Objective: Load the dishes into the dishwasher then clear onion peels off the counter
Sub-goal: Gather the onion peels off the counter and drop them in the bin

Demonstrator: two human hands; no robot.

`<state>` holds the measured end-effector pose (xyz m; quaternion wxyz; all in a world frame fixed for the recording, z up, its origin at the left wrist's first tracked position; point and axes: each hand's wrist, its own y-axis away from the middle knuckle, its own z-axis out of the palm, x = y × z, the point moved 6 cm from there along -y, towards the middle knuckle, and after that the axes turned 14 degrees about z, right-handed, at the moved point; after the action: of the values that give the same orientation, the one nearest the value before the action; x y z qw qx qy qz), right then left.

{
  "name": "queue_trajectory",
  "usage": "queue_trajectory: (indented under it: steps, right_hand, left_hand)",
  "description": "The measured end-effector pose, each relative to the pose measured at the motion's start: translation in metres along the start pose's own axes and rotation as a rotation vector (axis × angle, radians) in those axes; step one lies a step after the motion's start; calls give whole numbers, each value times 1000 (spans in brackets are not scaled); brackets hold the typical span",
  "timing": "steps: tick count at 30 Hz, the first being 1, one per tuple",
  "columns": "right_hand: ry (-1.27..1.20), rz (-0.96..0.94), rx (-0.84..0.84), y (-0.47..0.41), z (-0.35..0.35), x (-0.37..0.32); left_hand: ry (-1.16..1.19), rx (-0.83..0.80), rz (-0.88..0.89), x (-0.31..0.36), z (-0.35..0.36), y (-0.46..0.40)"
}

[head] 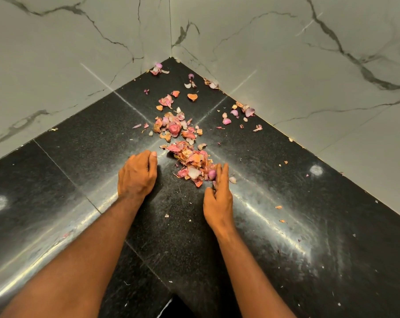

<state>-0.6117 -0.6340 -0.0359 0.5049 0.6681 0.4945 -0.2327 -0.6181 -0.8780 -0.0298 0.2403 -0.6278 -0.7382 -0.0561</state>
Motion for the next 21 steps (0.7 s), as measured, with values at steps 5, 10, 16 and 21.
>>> queue_trajectory:
  steps: [5, 10, 16, 21]
  right_hand:
    - [27, 6, 349, 4, -20, 2]
    - [-38, 81, 234, 1, -16, 3]
    - [-322, -21, 444, 17, -30, -6]
    - [-587, 252, 357, 23, -17, 5]
  left_hand:
    - [-3, 11, 10, 0, -2, -1]
    - [-9, 9, 19, 0, -2, -1]
    - [-3, 4, 17, 0, -1, -1]
    - [-6, 1, 17, 0, -2, -1]
